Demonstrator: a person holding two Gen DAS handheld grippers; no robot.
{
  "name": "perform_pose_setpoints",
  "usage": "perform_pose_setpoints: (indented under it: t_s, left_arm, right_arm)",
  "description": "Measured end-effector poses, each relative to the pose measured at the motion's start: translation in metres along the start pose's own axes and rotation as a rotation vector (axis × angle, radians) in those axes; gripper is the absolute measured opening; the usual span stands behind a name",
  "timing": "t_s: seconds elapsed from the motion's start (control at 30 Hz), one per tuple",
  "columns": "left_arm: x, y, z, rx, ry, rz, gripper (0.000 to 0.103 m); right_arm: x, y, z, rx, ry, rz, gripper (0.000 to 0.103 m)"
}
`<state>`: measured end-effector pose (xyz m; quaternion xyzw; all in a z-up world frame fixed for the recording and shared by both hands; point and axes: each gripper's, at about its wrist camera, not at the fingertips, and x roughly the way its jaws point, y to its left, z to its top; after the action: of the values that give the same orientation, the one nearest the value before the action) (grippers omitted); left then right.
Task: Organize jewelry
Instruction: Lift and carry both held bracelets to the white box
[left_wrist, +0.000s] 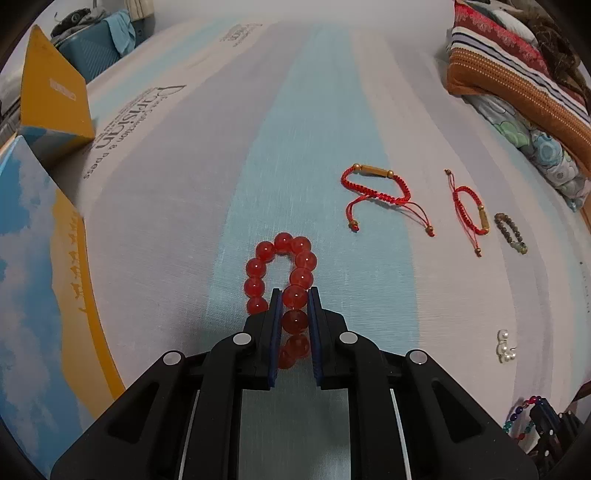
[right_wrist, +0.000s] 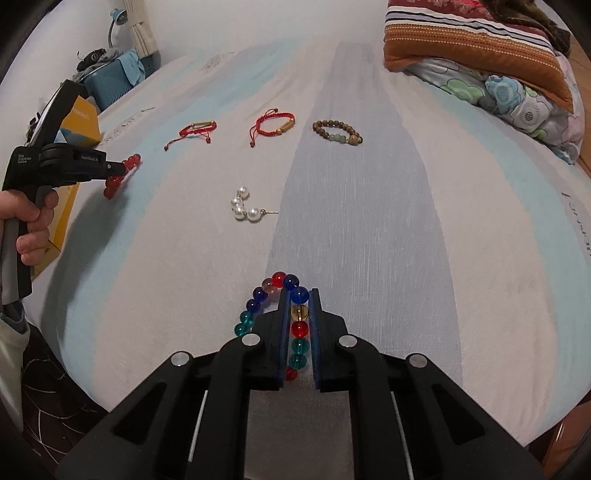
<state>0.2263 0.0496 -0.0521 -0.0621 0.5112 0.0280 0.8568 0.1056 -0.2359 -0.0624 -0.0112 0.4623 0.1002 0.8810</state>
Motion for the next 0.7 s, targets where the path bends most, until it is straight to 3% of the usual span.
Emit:
perform_pose_setpoints:
  t_s: [0.3,0.7]
  left_arm:
    - [-0.009,0.001,-0.004,-0.003,0.024,-0.004,0.013]
    - [-0.045,-0.002,-0.002,0.016,-0.007,-0.003,0.013]
  right_arm:
    - [-0.002,0.001,0.005,0.032,0.002,0.02,0.009]
    - [-0.015,0.011,0.018,0.042,-0.009,0.028,0.009]
